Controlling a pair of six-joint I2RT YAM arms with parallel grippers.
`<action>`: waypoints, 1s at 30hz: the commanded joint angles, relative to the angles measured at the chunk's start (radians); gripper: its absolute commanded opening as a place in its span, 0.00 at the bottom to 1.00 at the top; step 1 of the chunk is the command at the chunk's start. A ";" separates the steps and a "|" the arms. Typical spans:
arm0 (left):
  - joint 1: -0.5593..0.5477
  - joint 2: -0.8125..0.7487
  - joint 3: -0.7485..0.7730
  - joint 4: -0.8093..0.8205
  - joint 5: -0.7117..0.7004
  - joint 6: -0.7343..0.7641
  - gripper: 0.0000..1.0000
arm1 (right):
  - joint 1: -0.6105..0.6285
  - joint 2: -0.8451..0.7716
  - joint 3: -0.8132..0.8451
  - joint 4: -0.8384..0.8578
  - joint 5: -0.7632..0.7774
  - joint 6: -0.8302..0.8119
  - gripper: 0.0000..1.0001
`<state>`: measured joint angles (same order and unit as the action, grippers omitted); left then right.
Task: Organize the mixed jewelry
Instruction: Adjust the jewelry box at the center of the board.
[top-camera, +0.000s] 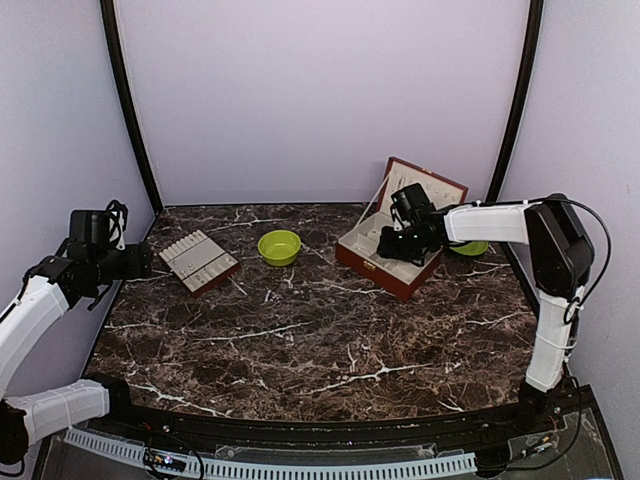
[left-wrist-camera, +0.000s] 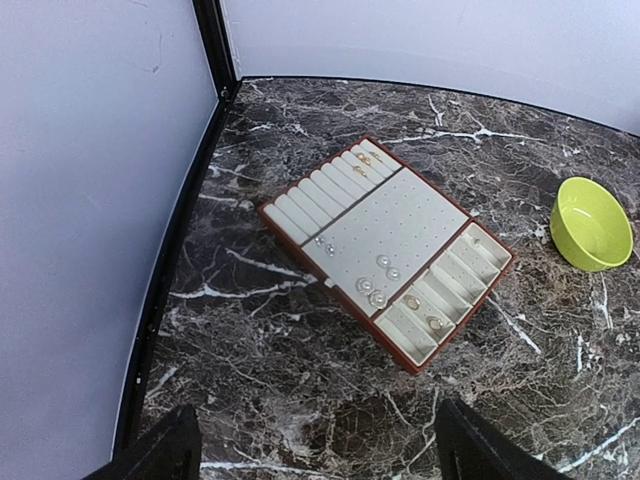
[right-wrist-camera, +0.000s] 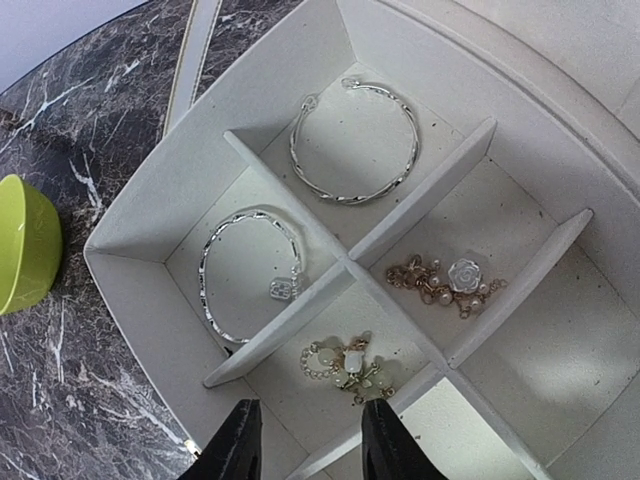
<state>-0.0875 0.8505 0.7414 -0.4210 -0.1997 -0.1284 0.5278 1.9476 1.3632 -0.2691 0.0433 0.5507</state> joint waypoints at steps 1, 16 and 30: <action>0.003 0.003 0.002 0.010 0.068 0.034 0.84 | -0.006 -0.062 0.011 0.036 -0.032 -0.007 0.35; -0.121 0.073 0.002 -0.011 0.135 -0.058 0.76 | -0.006 -0.473 -0.257 -0.054 -0.048 0.048 0.39; -0.185 0.059 -0.047 -0.071 0.136 -0.260 0.73 | -0.006 -0.720 -0.572 -0.082 0.081 0.172 0.52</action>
<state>-0.2687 0.9588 0.7074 -0.4618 -0.0547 -0.3351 0.5270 1.2411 0.8288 -0.3756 0.0978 0.6846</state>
